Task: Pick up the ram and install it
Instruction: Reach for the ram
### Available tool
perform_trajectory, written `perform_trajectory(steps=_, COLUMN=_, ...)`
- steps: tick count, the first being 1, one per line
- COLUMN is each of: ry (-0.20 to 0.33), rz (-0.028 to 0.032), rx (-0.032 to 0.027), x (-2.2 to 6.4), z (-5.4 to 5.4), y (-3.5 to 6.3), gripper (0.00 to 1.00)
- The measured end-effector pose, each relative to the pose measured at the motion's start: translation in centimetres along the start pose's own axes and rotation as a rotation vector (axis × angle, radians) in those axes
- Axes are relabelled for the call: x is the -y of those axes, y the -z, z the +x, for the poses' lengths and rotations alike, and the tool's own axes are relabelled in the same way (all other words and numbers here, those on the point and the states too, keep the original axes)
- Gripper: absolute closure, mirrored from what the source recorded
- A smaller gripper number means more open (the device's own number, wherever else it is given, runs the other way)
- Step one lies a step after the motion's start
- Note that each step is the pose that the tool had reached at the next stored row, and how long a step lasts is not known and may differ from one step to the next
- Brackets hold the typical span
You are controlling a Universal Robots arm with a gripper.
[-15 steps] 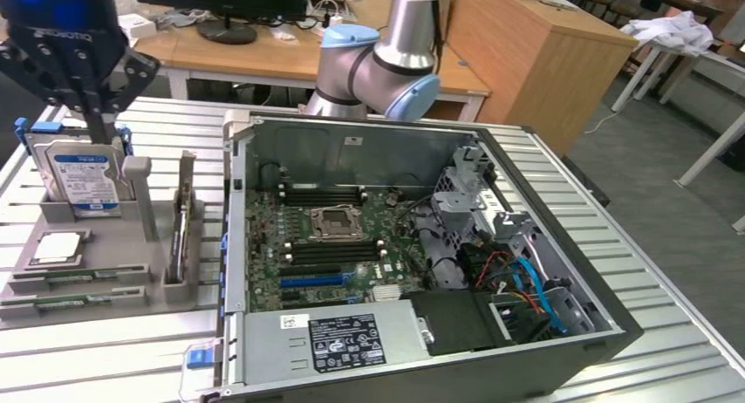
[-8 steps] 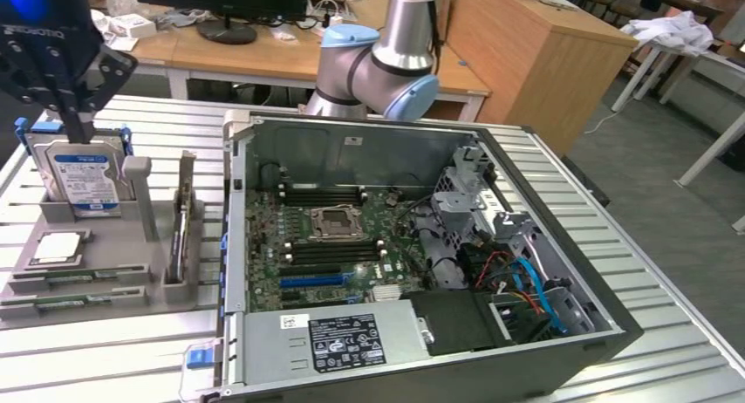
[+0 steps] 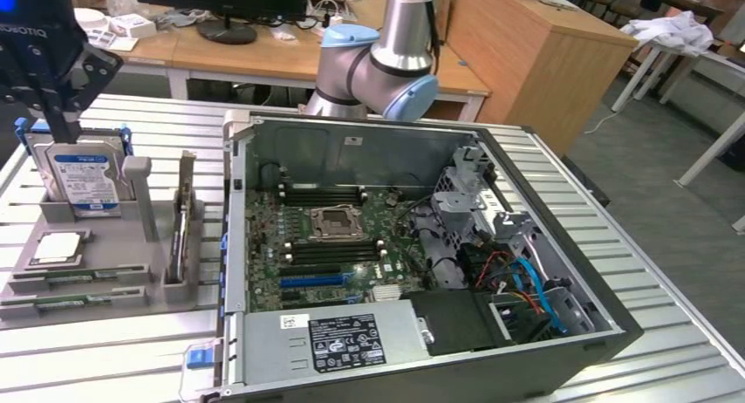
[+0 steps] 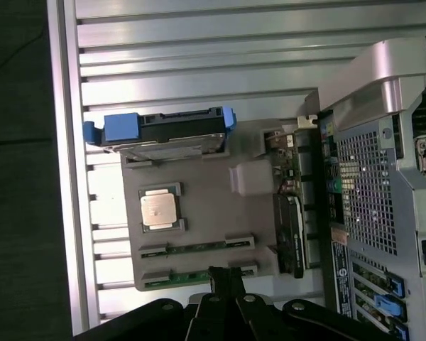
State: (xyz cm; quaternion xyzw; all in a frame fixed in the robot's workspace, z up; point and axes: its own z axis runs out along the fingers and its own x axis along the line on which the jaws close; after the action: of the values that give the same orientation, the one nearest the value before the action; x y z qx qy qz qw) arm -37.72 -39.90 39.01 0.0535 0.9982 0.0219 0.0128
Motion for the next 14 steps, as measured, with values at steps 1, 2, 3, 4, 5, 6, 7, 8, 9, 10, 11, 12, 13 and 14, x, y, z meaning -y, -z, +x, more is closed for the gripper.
perform_trajectory(steps=1, ry=0.0, rz=0.0, rx=0.0, x=0.02, z=0.14, y=0.0, gripper=0.89)
perform_trajectory(steps=2, ry=0.0, rz=0.0, rx=0.0, x=0.03, z=0.28, y=0.0, gripper=0.89)
perform_trajectory(steps=3, ry=0.0, rz=0.0, rx=0.0, x=0.05, z=0.42, y=0.0, gripper=0.89)
perform_trajectory(steps=4, ry=0.0, rz=0.0001, rx=-0.0001, x=0.06, z=0.57, y=0.0, gripper=0.89)
perform_trajectory(steps=5, ry=0.0, rz=0.0, rx=0.0, x=0.07, z=0.69, y=-0.01, gripper=0.89)
perform_trajectory(steps=6, ry=0.0, rz=0.0, rx=0.0, x=0.08, z=0.75, y=-0.01, gripper=0.89)
perform_trajectory(steps=7, ry=0.0, rz=0.0001, rx=-0.0001, x=0.09, z=0.78, y=0.0, gripper=0.89)
perform_trajectory(steps=8, ry=0.0, rz=0.0, rx=0.0, x=0.09, z=0.78, y=-0.01, gripper=0.89)
perform_trajectory(steps=9, ry=0.0, rz=0.0, rx=0.0, x=0.09, z=0.78, y=-0.01, gripper=0.89)
perform_trajectory(steps=10, ry=0.0, rz=0.0, rx=0.0, x=0.09, z=0.78, y=-0.01, gripper=0.89)
perform_trajectory(steps=11, ry=0.0, rz=0.0, rx=0.0, x=0.08, z=0.78, y=-0.01, gripper=0.89)
perform_trajectory(steps=12, ry=0.0, rz=0.0, rx=0.0, x=0.08, z=0.79, y=-0.01, gripper=0.89)
perform_trajectory(steps=13, ry=0.0, rz=0.0, rx=-0.0001, x=0.09, z=0.79, y=0.0, gripper=0.89)
perform_trajectory(steps=14, ry=0.0, rz=0.0001, rx=-0.0001, x=0.1, z=0.8, y=0.0, gripper=0.89)
